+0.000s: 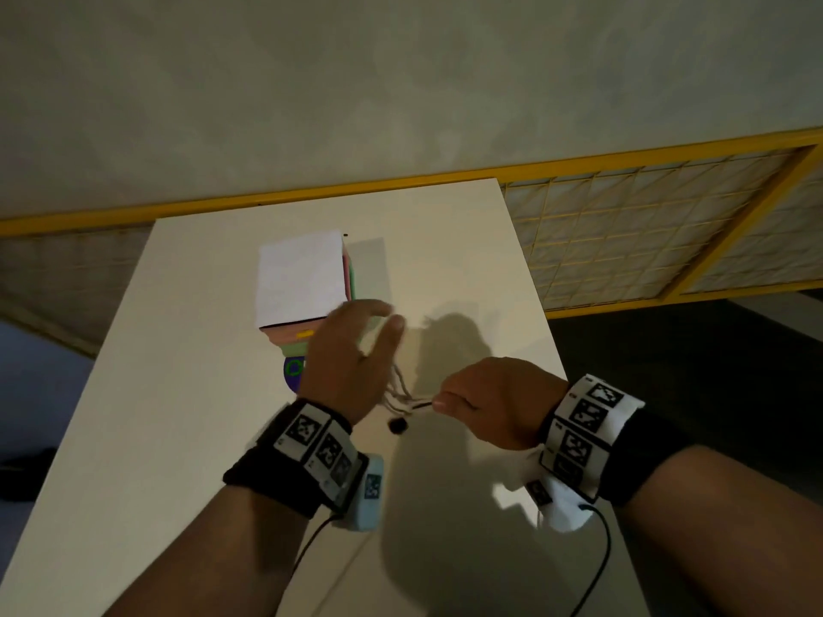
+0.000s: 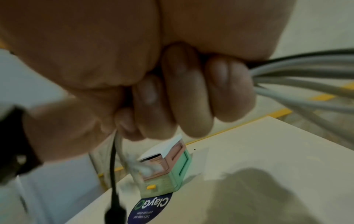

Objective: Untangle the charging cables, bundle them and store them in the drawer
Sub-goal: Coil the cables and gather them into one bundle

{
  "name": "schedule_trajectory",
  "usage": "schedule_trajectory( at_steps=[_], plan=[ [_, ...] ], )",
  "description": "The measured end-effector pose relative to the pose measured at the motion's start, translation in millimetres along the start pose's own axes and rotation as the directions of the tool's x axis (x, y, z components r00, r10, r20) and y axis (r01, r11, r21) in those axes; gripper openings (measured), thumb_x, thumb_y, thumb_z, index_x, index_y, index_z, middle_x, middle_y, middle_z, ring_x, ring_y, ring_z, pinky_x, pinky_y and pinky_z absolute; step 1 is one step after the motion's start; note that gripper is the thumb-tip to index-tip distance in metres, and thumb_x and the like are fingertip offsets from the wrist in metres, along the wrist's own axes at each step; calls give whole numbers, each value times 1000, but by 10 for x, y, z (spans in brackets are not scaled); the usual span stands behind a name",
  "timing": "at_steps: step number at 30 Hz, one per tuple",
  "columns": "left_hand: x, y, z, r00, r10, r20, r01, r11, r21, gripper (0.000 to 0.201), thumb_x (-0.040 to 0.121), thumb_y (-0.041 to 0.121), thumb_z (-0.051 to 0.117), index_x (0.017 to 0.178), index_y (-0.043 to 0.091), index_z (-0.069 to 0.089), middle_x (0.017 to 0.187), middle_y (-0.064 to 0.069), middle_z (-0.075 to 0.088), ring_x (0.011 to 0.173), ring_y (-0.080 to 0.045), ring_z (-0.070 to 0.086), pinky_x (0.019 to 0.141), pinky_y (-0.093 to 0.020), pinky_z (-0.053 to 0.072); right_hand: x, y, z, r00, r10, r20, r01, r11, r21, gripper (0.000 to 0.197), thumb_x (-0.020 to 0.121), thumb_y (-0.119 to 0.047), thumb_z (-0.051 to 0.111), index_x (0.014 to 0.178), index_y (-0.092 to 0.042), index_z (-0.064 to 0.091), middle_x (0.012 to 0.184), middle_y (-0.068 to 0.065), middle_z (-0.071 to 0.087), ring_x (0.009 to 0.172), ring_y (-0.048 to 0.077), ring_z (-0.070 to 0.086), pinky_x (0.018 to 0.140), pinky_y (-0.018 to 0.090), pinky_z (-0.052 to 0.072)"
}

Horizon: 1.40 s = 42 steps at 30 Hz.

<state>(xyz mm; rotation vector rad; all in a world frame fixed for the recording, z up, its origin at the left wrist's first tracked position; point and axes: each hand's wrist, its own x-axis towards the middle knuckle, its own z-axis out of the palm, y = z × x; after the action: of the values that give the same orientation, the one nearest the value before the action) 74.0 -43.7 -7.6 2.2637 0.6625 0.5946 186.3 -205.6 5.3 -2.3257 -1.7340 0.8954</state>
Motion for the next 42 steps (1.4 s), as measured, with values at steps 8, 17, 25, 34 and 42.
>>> schedule_trajectory(
  at_steps=[8,17,25,34,42],
  plan=[
    [-285,210,260,767,-32,641,281,914,-291,61,92,64,26,74,18,61,46,6,55,37,-11,48,44,-22,42,-69,56,-342,999,31,-11,-30,996,82,28,98,-37,43,90,-26,68,76,-7,63,75,12,60,80,36,51],
    [-250,428,135,482,-8,876,803,405,-438,71,80,82,27,61,15,44,43,4,31,32,-11,24,40,-17,25,-286,49,-732,986,32,-162,34,920,390,11,89,-24,68,81,-26,75,70,-21,70,68,-5,63,62,11,46],
    [-89,703,-63,618,203,760,756,115,-645,30,100,35,39,87,13,54,49,7,33,34,-3,24,38,-12,20,-40,14,-246,848,259,-463,78,802,592,27,93,-2,56,94,-24,70,89,3,72,87,19,64,76,17,47],
    [114,634,62,853,-315,416,521,460,-719,30,102,5,43,132,3,45,77,1,71,39,-11,41,43,-23,34,168,-396,-57,989,98,-111,-44,910,413,21,79,5,54,63,6,66,69,22,66,61,32,62,52,30,41],
    [66,354,223,902,-339,268,432,731,-528,40,101,4,41,141,1,39,131,-8,62,92,-1,70,77,-19,55,140,-430,-36,985,160,-70,-116,898,424,35,99,-9,39,69,-13,56,66,-1,51,58,12,46,51,14,33]
  ],
)
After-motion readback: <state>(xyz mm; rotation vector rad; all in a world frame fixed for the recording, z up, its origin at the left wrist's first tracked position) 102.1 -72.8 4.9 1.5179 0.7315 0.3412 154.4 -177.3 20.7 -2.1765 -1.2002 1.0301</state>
